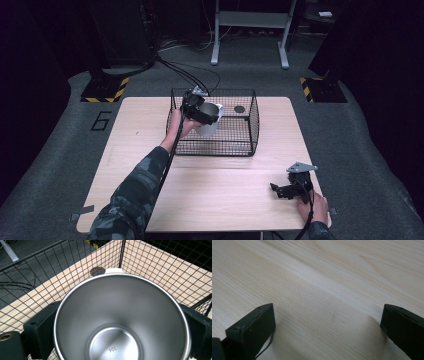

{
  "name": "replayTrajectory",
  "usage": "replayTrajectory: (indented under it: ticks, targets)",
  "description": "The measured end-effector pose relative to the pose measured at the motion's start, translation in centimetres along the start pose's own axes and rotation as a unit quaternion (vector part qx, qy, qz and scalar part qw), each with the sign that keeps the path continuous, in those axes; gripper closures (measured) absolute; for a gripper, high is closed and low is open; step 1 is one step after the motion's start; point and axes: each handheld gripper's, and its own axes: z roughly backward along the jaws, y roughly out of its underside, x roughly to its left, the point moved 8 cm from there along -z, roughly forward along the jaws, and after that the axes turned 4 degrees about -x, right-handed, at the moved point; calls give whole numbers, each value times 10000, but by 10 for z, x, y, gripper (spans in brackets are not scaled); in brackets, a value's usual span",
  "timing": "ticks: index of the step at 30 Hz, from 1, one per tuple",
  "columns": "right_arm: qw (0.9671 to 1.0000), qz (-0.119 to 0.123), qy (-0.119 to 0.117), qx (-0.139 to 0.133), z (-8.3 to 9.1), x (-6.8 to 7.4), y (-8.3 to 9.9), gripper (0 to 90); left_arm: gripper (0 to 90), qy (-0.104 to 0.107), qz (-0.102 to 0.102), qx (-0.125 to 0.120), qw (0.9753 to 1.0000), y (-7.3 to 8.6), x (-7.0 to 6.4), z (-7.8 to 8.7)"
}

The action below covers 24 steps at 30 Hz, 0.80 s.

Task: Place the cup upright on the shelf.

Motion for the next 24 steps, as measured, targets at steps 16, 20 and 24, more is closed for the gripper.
replayTrajectory:
  ticks: [16, 20, 24]
  targets:
    - [10000, -4, -10, 1, 0, 0, 0, 0, 62, 8, 31, 257, 9997, 1, 6, -20]
    - [10000, -6, -11, 2, 0, 0, 0, 0, 62, -10, 41, 334, 9994, 2, 6, -25]
    - [10000, -11, -10, 1, 0, 0, 0, 0, 62, 13, 76, 394, 9992, 4, 6, -29]
